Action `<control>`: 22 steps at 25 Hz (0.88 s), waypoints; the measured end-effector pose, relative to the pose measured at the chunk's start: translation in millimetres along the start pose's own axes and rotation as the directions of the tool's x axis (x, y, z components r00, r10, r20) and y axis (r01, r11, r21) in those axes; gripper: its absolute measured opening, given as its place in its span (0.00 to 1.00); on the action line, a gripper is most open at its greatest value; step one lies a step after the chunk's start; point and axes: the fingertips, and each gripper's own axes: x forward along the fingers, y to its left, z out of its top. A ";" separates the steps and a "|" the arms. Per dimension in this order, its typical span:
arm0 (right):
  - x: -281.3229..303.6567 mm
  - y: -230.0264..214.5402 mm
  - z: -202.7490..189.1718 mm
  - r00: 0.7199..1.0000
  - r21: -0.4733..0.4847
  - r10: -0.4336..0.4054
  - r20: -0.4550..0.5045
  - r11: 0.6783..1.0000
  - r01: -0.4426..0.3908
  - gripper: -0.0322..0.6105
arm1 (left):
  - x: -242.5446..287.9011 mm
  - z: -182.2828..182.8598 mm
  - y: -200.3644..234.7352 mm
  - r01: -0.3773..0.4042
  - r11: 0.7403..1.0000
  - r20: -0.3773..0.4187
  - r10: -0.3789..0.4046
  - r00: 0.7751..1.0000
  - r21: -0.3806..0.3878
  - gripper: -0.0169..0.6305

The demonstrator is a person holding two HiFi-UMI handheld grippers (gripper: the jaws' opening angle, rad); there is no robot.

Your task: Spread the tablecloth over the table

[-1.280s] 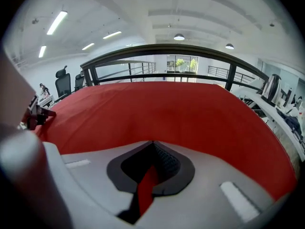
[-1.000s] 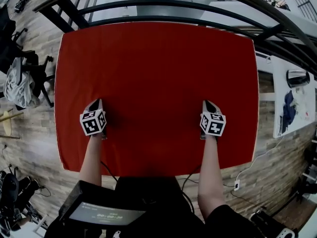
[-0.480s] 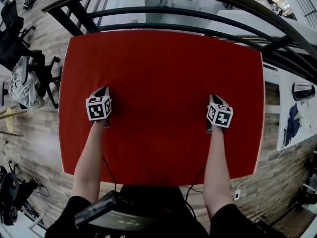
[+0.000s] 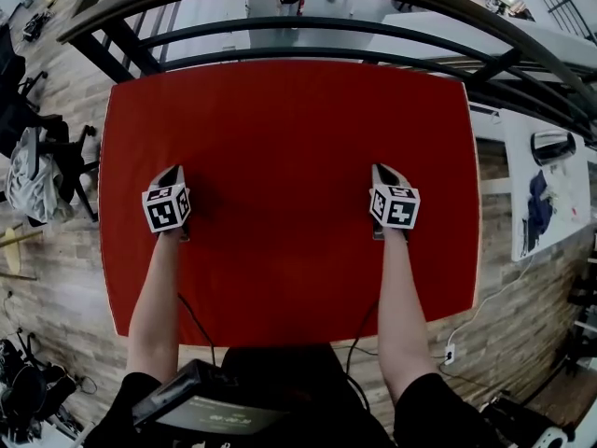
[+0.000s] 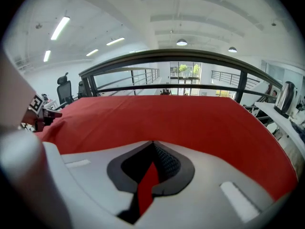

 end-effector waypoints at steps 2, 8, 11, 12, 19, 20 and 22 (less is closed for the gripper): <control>-18.0 11.1 7.8 0.998 0.012 0.033 0.045 0.999 -0.034 0.07 | -13.9 13.2 -8.2 0.019 1.000 0.054 -0.020 0.998 0.009 0.03; -74.1 46.1 7.2 0.980 -0.008 0.148 0.132 0.989 -0.148 0.07 | -61.7 36.6 -50.7 0.059 0.998 0.178 -0.063 0.982 0.030 0.03; -109.4 61.7 16.6 0.963 -0.019 0.188 0.193 0.982 -0.188 0.07 | -94.8 53.1 -78.9 0.105 0.994 0.245 -0.110 0.963 0.030 0.03; -122.1 68.2 22.1 0.955 -0.025 0.201 0.216 0.979 -0.201 0.07 | -107.6 58.7 -89.9 0.119 0.992 0.267 -0.125 0.956 0.037 0.03; -217.3 123.0 54.8 0.886 -0.078 0.284 0.366 0.958 -0.275 0.07 | -210.1 84.9 -157.6 0.197 0.979 0.422 -0.204 0.883 0.060 0.03; -231.0 130.7 59.1 0.874 -0.085 0.293 0.388 0.955 -0.283 0.07 | -223.8 85.3 -163.9 0.212 0.976 0.436 -0.216 0.874 0.060 0.03; -259.7 142.9 67.8 0.847 -0.098 0.309 0.432 0.950 -0.296 0.06 | -247.6 84.6 -177.7 0.236 0.969 0.448 -0.246 0.860 0.077 0.03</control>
